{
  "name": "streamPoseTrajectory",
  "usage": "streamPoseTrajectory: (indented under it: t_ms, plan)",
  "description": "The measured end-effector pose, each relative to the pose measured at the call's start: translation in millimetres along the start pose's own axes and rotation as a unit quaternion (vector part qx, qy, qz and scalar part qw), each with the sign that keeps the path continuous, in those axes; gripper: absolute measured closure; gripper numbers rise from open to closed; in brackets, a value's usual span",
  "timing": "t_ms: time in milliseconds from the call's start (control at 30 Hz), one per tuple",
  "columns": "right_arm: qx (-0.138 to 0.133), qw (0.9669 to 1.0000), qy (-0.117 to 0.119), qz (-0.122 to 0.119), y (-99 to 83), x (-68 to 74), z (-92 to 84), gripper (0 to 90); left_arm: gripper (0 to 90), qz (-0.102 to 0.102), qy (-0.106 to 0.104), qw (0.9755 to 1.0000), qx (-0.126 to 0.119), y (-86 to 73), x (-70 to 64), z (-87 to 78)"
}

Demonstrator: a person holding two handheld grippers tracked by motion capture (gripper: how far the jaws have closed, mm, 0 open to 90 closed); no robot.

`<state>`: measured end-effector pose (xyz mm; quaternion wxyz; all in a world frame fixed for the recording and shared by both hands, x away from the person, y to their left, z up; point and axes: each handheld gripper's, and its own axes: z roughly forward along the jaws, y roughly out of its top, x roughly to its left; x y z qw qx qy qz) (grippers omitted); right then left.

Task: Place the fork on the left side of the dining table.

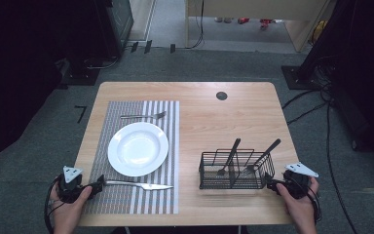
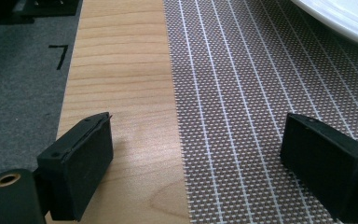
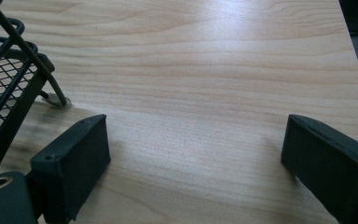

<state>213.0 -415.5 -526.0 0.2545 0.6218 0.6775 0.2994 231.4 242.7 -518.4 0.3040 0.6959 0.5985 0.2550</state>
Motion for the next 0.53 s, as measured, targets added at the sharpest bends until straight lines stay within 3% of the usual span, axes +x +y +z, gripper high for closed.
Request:
streamPoseTrajectory:
  t_ms: [533]
  plan:
    - [0.0, 1.0, 0.0, 0.0, 0.0, 0.0, 0.0, 7.4, 9.2, 0.006, -0.005, 1.0, 0.001, 1.1, 1.3, 1.0]
